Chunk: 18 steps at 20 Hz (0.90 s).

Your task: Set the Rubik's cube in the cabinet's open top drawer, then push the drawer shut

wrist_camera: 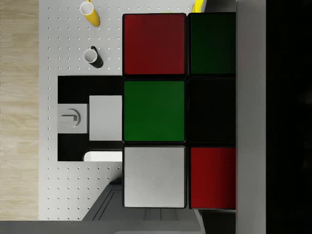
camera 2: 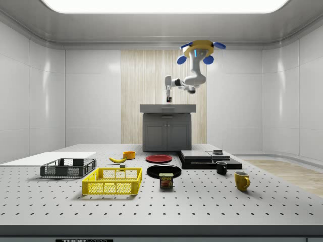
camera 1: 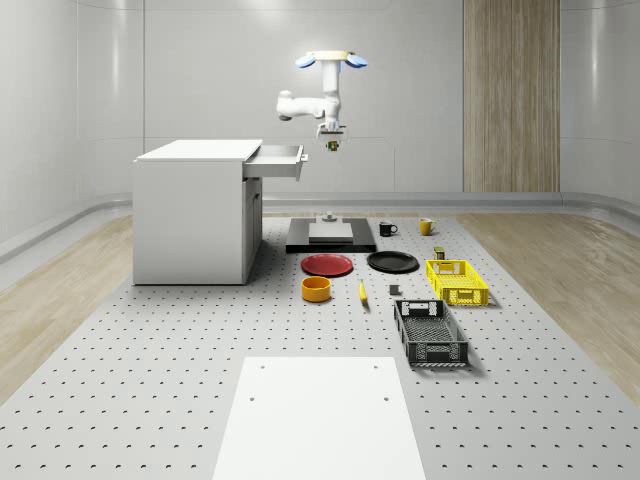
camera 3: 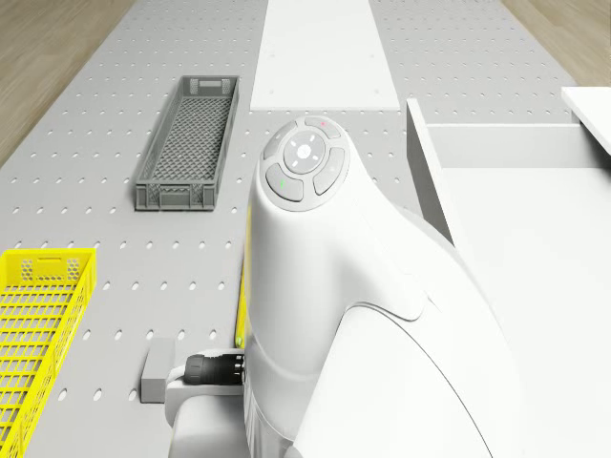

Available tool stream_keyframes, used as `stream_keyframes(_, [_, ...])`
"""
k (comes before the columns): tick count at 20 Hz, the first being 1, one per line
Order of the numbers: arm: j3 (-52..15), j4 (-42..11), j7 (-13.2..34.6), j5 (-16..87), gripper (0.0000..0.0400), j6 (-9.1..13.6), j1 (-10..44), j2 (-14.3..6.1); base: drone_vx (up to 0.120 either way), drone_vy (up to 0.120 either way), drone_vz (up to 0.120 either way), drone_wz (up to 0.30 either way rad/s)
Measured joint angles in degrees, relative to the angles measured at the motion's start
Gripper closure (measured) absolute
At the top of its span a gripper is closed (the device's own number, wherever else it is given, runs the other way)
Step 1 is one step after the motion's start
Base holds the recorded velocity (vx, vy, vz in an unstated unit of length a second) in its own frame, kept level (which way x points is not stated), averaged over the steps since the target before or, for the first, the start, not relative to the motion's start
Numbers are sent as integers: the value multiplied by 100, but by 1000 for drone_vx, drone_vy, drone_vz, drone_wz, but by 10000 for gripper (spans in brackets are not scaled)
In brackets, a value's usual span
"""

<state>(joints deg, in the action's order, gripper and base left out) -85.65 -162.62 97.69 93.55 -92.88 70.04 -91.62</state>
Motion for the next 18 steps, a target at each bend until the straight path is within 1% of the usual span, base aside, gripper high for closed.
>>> stream_keyframes(3, [-1, 0, 0, -3, 75, -7, 1, -7, 107, -120, 120, 0])
stream_keyframes(6, [-1, 0, 1, -5, 75, -13, 1, -14, 13, -120, 120, 0])
stream_keyframes(8, [-2, 0, 1, -7, 75, -17, 1, -18, 0, -20, 120, 0])
stream_keyframes(16, [-3, 0, 2, -12, 75, -30, 2, -32, 0, -120, 5, 0])
stream_keyframes(18, [-3, 0, 2, -13, 75, -32, 3, -35, 120, -120, 0, 0])
